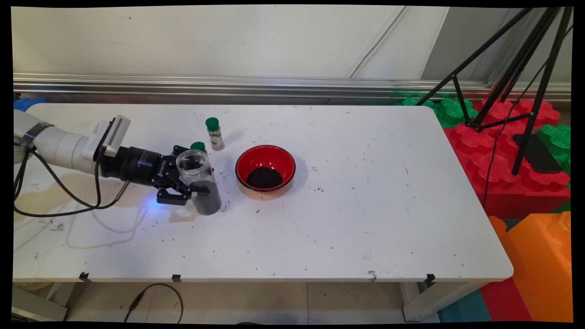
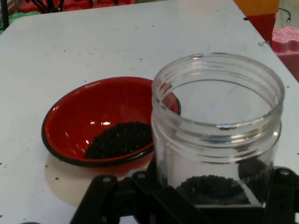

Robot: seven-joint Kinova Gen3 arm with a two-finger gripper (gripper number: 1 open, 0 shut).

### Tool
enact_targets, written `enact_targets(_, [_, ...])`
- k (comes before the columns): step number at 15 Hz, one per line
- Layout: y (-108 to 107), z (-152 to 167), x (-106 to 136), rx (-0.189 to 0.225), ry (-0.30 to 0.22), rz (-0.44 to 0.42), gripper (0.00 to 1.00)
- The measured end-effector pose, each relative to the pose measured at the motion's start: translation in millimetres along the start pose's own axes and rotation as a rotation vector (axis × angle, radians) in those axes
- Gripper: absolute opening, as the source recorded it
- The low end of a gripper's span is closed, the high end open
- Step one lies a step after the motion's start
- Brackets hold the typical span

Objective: Pour the black seasoning powder in the red bowl

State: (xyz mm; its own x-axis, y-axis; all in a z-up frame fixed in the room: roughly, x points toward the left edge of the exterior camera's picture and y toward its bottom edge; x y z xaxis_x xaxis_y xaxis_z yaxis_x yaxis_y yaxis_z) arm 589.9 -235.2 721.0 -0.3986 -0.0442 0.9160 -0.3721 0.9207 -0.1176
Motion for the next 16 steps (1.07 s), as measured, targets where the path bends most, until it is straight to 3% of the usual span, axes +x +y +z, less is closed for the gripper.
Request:
enact_targets(9, [-3.4, -2.5, 8.3, 0.018, 0.013, -0.003, 0.00])
enact_targets(16, [-11.1, -4.3, 40.2, 0.053, 0.036, 0.007, 0.00])
